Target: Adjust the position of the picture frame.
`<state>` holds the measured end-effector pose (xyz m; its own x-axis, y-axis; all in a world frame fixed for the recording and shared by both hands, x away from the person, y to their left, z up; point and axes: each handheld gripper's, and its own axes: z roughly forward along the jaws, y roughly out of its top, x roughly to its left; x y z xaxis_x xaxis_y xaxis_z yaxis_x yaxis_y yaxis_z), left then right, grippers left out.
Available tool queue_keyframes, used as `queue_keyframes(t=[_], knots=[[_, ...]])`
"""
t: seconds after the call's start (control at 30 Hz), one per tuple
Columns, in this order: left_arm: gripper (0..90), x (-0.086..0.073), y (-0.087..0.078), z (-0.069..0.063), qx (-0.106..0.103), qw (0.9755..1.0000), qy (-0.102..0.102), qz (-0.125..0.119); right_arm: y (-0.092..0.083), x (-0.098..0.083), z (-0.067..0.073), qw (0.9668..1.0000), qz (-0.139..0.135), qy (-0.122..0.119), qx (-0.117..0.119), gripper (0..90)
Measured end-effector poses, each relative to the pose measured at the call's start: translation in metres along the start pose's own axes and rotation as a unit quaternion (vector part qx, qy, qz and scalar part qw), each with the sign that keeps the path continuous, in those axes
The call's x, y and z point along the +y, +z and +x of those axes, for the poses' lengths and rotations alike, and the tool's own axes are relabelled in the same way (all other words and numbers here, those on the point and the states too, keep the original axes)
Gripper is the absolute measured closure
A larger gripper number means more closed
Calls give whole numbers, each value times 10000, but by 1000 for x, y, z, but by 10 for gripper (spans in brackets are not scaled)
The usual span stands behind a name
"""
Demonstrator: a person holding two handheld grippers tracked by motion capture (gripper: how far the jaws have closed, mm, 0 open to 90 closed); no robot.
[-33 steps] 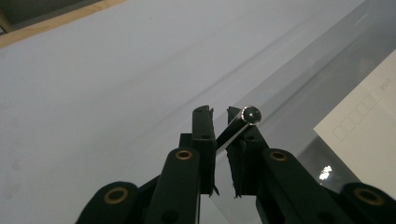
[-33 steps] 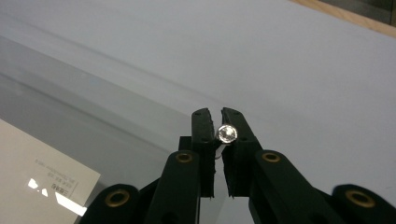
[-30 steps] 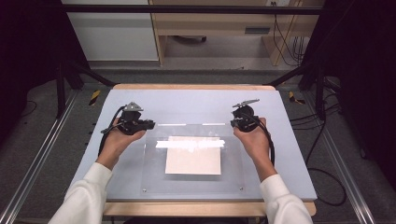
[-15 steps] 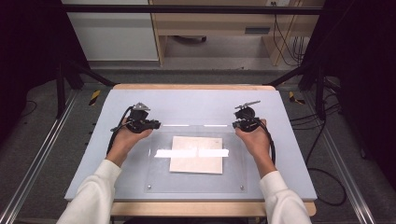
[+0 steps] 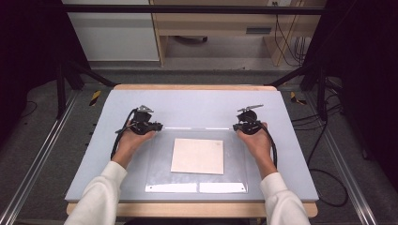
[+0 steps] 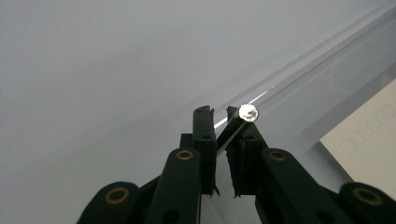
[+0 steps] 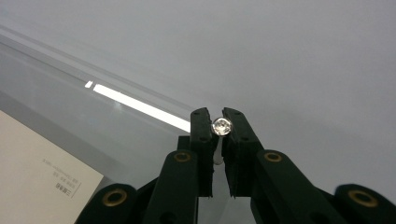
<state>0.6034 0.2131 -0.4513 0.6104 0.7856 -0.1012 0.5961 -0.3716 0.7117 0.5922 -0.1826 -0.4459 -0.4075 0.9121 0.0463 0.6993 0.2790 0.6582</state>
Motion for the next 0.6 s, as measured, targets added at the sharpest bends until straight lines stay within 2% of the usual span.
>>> queue_keyframes(t=[0.07,0.23,0.37,0.4,0.6], knots=[[820,0,2,-2,104,9999,52,-19,1,0,0,10000,6,19,-13,836],[825,-1,6,-4,215,9998,-47,-28,3,-3,-1,10000,-9,-7,-60,839],[828,-2,7,-6,313,9995,-79,-44,4,-3,0,9999,-23,-45,-96,842],[831,-2,8,-8,407,9991,-77,-44,5,-3,0,9999,-34,-87,-130,845],[835,-3,9,-10,520,9986,-101,-66,7,-4,0,9999,-63,-71,-137,846]])
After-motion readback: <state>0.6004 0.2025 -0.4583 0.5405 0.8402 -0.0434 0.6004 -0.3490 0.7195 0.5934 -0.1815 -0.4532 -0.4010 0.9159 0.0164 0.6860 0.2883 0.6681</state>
